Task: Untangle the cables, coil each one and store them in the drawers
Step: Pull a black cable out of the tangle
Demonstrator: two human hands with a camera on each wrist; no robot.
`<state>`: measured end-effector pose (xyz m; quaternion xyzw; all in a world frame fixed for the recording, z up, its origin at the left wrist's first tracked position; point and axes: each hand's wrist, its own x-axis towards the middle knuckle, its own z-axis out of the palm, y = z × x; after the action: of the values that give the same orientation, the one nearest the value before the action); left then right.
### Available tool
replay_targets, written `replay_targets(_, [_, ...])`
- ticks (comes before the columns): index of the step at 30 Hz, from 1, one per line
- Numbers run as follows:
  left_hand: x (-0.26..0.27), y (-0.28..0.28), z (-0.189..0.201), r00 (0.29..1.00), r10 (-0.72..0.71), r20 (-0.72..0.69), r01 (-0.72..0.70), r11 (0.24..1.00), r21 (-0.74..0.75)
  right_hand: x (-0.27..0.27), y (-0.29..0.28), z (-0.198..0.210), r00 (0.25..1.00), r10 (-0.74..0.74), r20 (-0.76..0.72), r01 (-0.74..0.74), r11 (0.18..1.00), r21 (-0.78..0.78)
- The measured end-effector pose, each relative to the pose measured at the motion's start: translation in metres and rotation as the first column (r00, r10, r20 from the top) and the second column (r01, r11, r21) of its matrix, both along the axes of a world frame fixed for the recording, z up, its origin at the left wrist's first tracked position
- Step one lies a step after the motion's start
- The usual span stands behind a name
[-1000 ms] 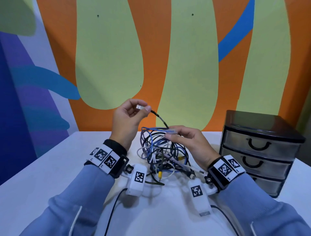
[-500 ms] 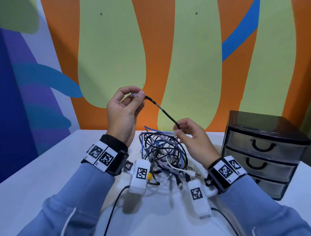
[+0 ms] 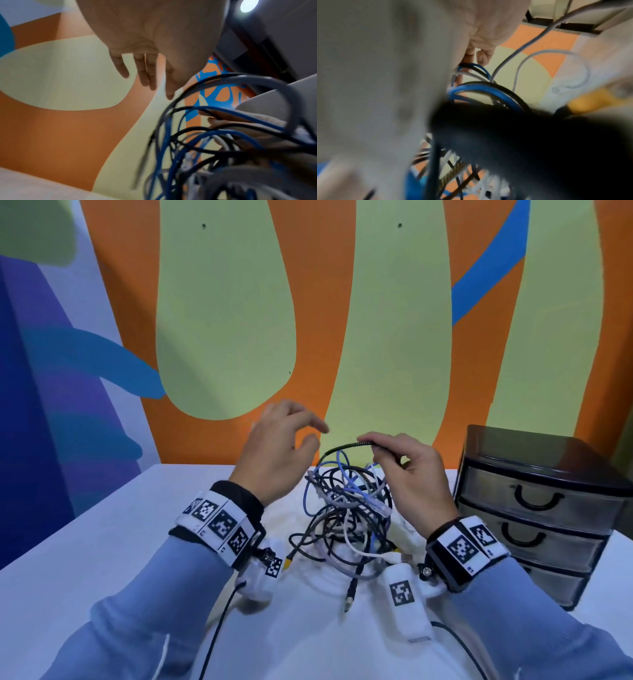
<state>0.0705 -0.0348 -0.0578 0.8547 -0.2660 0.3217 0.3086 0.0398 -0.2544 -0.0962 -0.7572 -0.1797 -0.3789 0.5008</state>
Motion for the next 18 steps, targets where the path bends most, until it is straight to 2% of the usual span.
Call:
replay_targets(2, [-0.012,-0.015,0.005,0.974,-0.224,-0.046,0.222,0.974,-0.043,-0.001,0.002,0.001,1.0,0.009,0.014,-0.008,0.998,-0.064])
replay_targets(4, [-0.02,-0.03,0.007,0.932,-0.351,-0.095,0.347,0.936,-0.053,-0.002,0.004,0.003,0.999,0.02,0.032,-0.017,0.996,-0.09])
replay_targets(7, [-0.019,-0.044,0.006,0.94,-0.335,-0.063,0.337,0.942,0.016,-0.002,0.004,0.003,0.999,0.044,-0.008,-0.044,0.999,-0.006])
replay_targets(11, [-0.011,-0.054,0.027,0.948,-0.296,-0.117,0.313,0.934,0.172,-0.002,0.002,0.003,0.996,0.055,-0.068,-0.044,0.987,0.153])
replay_targets(14, [0.003,-0.058,0.054,0.935,-0.299,-0.188,0.338,0.914,0.225,-0.001,0.005,0.004,0.992,0.06,-0.113,-0.038,0.981,0.189])
replay_targets(18, [0.028,-0.059,0.099,0.949,-0.268,-0.166,0.299,0.931,0.209,0.002,0.008,0.004,0.983,0.064,-0.174,-0.036,0.987,0.156])
